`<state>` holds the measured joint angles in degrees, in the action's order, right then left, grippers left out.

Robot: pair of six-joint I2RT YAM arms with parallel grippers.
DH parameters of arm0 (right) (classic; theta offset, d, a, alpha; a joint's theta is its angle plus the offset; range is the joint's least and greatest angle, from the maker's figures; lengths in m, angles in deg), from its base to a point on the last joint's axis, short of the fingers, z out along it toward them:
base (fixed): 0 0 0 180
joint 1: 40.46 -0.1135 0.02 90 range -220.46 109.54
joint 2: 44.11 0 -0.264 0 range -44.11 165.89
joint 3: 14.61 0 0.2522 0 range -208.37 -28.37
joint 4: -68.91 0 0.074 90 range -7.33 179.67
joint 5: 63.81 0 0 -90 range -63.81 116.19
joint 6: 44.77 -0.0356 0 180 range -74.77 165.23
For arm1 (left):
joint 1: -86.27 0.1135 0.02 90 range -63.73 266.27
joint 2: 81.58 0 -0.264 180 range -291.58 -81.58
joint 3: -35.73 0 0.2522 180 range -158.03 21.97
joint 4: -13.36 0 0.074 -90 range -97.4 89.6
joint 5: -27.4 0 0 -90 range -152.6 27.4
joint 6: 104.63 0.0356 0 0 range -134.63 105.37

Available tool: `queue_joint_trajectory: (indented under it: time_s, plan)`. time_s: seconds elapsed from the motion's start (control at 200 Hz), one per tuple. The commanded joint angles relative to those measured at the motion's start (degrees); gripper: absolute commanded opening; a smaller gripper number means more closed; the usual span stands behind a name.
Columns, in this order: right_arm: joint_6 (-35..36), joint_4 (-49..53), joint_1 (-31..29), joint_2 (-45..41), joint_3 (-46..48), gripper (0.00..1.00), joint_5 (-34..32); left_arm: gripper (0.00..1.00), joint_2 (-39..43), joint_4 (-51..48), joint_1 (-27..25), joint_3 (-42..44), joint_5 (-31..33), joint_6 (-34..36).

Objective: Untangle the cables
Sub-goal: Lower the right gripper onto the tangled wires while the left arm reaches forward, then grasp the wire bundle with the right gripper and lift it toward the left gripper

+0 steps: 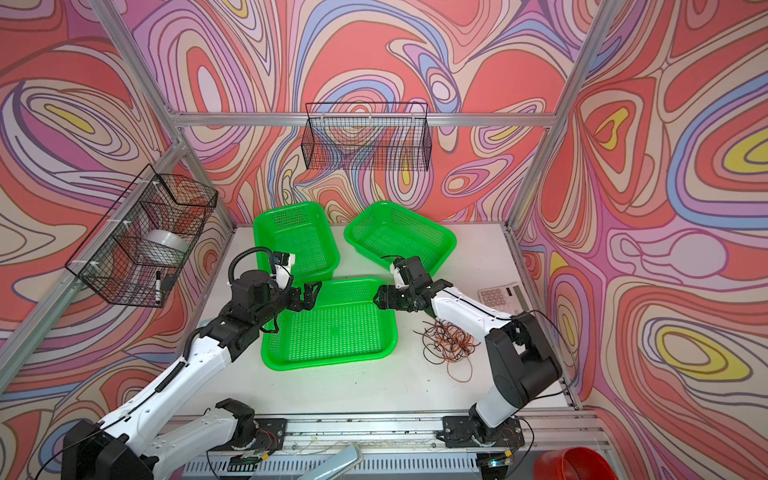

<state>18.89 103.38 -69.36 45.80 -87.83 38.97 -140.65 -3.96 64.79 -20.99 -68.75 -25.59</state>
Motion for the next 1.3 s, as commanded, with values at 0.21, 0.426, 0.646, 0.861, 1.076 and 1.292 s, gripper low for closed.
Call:
queue_joint_trajectory:
  time_s: [0.21,0.426,0.646,0.861,1.076,1.292]
  plan:
    - [-0.90,16.33,0.42,-17.17,5.93,0.94,-21.94,0.95,-7.03,0.71,-5.41,-5.80,-1.93,1.91]
    - [-4.90,23.95,0.59,-19.94,10.00,0.91,-23.42,0.95,-11.26,3.70,-10.25,-7.57,-1.84,5.03]
    - [-7.21,24.79,0.60,-19.62,14.31,0.98,-24.79,0.95,-12.95,4.90,-12.77,-8.15,-1.30,7.04]
    - [-7.37,21.29,0.60,-11.64,15.85,0.95,-23.99,0.95,-13.05,5.13,-13.99,-9.04,-0.79,8.09]
    - [-6.47,16.12,1.25,-7.63,17.11,0.80,-23.77,0.95,-13.17,5.59,-15.39,-9.42,0.04,8.58]
    - [-3.86,12.69,1.79,-4.07,15.71,0.49,-20.60,0.95,-14.78,5.77,-16.64,-11.30,-0.22,9.47]
